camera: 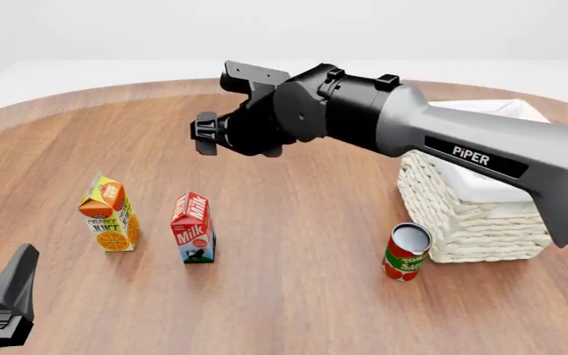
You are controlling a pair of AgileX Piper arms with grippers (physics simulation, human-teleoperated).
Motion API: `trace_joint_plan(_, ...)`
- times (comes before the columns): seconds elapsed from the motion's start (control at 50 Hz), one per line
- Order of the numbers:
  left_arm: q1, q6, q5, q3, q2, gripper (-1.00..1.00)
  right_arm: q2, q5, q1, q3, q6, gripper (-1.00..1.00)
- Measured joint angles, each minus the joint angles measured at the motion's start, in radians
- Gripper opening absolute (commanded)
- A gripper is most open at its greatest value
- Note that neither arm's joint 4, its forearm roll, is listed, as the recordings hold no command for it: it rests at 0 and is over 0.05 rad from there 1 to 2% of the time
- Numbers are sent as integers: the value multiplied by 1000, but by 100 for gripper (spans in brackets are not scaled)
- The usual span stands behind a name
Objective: Pick the milk and place it in the basket.
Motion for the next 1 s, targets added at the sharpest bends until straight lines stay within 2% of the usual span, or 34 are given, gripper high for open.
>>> trace_joint_plan(1.0,0,0,0,0,0,100,117,-23,23,-65,49,100)
